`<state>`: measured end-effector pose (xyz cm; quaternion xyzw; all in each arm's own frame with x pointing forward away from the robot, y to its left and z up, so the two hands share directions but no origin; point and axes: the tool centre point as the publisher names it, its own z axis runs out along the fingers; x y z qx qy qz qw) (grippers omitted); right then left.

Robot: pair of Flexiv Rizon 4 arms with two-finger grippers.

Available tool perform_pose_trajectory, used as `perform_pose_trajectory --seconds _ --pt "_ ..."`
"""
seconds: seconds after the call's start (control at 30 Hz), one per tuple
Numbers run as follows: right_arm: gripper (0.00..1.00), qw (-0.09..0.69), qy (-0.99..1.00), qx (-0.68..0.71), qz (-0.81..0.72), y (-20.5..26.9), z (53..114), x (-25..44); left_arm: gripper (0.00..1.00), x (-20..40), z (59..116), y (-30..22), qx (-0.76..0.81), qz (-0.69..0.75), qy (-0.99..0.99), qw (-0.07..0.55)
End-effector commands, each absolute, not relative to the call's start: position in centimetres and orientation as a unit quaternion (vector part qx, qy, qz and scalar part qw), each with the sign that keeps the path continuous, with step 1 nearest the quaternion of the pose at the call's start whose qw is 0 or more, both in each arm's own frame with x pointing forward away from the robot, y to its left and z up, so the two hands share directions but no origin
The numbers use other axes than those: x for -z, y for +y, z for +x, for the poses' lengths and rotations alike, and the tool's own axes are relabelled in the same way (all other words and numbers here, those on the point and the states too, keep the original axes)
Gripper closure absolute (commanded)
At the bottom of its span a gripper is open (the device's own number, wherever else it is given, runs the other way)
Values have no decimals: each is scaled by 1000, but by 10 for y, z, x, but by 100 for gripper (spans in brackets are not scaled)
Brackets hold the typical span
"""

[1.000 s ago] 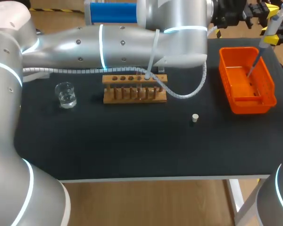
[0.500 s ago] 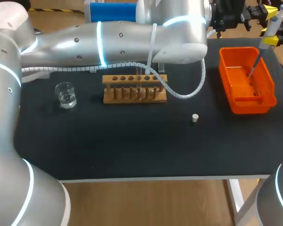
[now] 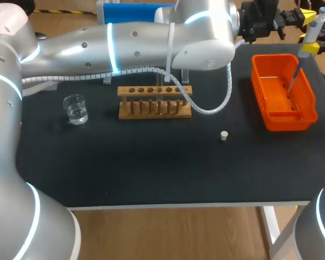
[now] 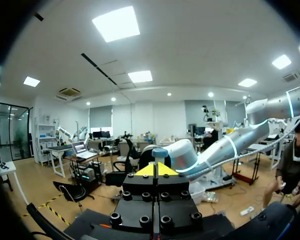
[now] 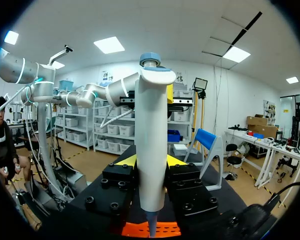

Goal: Invert the test tube, pick up the pipette, mount the tip to pipette, aspirate from beaker and dispense into the tube, eject the tip, return the pipette, and cap with the stopper.

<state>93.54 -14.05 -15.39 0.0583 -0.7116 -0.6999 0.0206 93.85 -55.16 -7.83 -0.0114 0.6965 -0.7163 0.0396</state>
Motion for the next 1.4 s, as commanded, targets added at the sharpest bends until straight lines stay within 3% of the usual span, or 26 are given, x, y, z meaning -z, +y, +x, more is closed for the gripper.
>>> perform_pose_trajectory --seconds 0.03,0.4,0.7,1.3,1.33,1.4 --pt "100 22 -713 698 60 -140 938 146 100 85 935 -557 705 -27 707 52" --pt "100 22 -713 698 60 -140 938 146 100 82 935 -554 718 -29 693 59" --pt "100 22 -713 698 60 -140 938 146 100 39 938 -546 716 -5 692 87" --pt "100 22 -713 698 60 -140 938 146 100 15 930 -512 601 -5 799 31" --pt "100 22 -713 698 60 -140 938 146 85 15 928 -509 600 -4 799 31" --pt "100 22 -713 698 60 -140 938 146 30 16 926 -504 593 -2 805 23"
